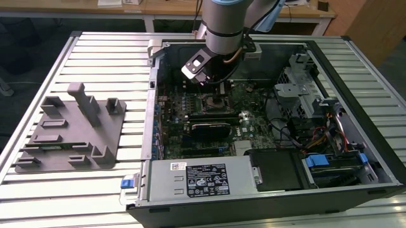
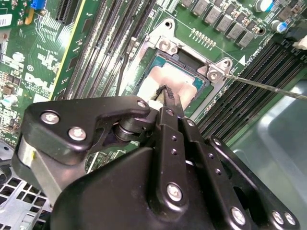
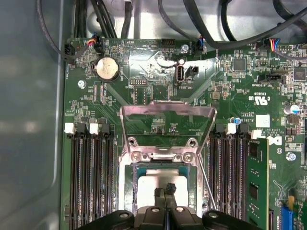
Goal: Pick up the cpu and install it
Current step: 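Place the cpu into insertion slot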
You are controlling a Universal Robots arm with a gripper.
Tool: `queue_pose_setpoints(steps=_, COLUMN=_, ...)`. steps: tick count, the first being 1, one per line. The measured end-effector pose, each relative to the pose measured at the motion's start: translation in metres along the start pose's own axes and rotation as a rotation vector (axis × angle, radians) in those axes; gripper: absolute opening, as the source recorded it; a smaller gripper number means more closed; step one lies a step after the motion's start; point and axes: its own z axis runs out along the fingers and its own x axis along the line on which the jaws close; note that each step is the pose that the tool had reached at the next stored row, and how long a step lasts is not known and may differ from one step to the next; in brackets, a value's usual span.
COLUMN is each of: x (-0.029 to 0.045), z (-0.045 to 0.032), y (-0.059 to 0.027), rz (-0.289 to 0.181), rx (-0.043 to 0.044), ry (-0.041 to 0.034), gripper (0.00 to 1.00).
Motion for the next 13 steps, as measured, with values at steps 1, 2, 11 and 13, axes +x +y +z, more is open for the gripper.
queue_pose_setpoints(steps=1, x=0.0, z=0.0, y=-0.0001, rz=0.0, rx=-0.0001, ry=0.0001, gripper=0.11)
queue_pose_setpoints(steps=2, x=0.0, z=0.0001, y=-0.0003, rz=0.0, rx=-0.0001, ry=0.0002, gripper=0.11)
queue_pose_setpoints(steps=11, x=0.0, z=0.0, y=-0.0013, rz=0.0, rx=0.0, ry=0.0, gripper=0.29)
queue_pose_setpoints(steps=13, x=0.0, z=0.0, y=-0.0015, rz=0.0, rx=0.0, ry=0.0001, gripper=0.41)
